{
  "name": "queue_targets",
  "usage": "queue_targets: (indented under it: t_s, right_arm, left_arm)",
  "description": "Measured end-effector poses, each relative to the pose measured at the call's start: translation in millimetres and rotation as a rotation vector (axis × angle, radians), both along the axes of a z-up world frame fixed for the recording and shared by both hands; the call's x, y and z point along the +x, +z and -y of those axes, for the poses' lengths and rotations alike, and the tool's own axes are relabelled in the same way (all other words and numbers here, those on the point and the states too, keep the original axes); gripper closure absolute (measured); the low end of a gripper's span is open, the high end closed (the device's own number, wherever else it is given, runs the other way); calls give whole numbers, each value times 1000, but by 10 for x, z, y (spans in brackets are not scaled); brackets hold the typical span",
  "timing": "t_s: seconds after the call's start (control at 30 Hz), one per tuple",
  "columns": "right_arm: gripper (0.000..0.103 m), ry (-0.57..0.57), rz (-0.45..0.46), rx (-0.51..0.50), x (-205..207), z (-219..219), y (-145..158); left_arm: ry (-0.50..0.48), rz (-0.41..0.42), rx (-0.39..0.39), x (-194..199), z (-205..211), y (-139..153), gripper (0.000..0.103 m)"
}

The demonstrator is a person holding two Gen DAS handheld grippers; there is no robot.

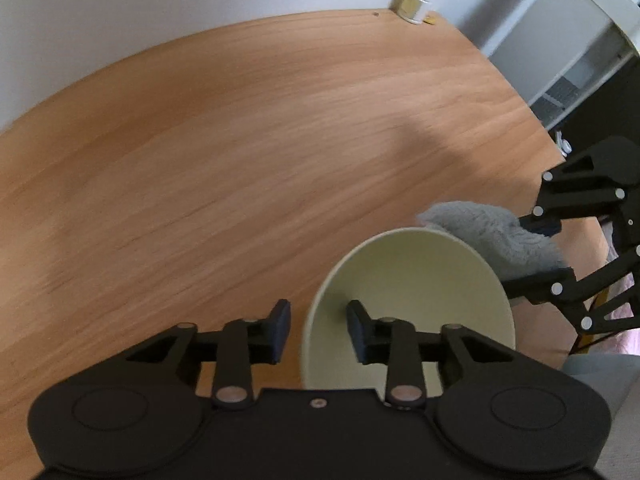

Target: Clean bowl

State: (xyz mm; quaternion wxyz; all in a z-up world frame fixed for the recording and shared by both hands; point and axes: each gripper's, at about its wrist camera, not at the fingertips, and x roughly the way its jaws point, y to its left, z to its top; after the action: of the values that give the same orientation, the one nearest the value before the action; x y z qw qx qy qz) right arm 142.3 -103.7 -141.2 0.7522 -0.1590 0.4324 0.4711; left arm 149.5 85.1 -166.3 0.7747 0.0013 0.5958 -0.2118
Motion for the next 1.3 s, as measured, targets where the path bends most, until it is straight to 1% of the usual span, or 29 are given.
queue_targets:
  t_s: [0.03,0.1,0.2,0.4,0.47,0.53,0.6,0.63,0.77,0.87,0.97,1.03,1.1,1.17,1.27,1.3]
  right_arm:
    - [74,29,18,-19,-11,-43,20]
    - [74,53,31,-35,-28,-92,32]
    - [74,73,61,-61,-86,-173,43]
    - [74,81,75,-89,-167,-255,95]
    - [74,77,76,-99,-190,-285,100]
    - [74,43,40,-81,-161,-278,125]
    - [74,13,4,-60,-169,-217,163]
    - [74,0,-10,-48,-214,-117,177]
    - [74,-65,-91,3,-243,-80,233]
    - [74,-115,-112,12,-196,-92,222]
    - [74,-171,-101,16,-30,-62,221]
    - [74,-176,-83,6,144,-61,213]
    - [75,-142,-72,-4,259,-73,186]
    - [75,-97,-49,-26,314,-141,137]
    - [75,-18,-6,-58,315,-212,132]
    - [75,3,2,-58,307,-206,142]
  left_arm:
    - [4,4,-10,-10,-3,-2,75]
    - [10,12,-27,-30,-12,-8,75]
    - [20,8,-12,-61,-11,-1,74]
    - [169,-41,-9,-75,-27,-10,74]
    - [217,-37,-8,-102,-49,-25,74]
    - [258,-29,-3,-132,-67,-33,74]
    - [317,-24,4,-173,-82,-35,74]
    - [346,-22,8,-194,-90,-36,75]
    - [471,-22,22,-308,-89,-44,76]
    - [513,-49,6,-367,-110,-51,78]
    - [493,-72,-16,-422,-73,-75,78]
    - [471,-86,-31,-465,-47,-76,77]
    - [467,-116,-53,-498,-49,-78,75]
    - [450,-132,-55,-508,-43,-78,74]
    - [406,-139,-36,-529,-40,-45,72]
    - [372,-124,-22,-520,-34,-13,69]
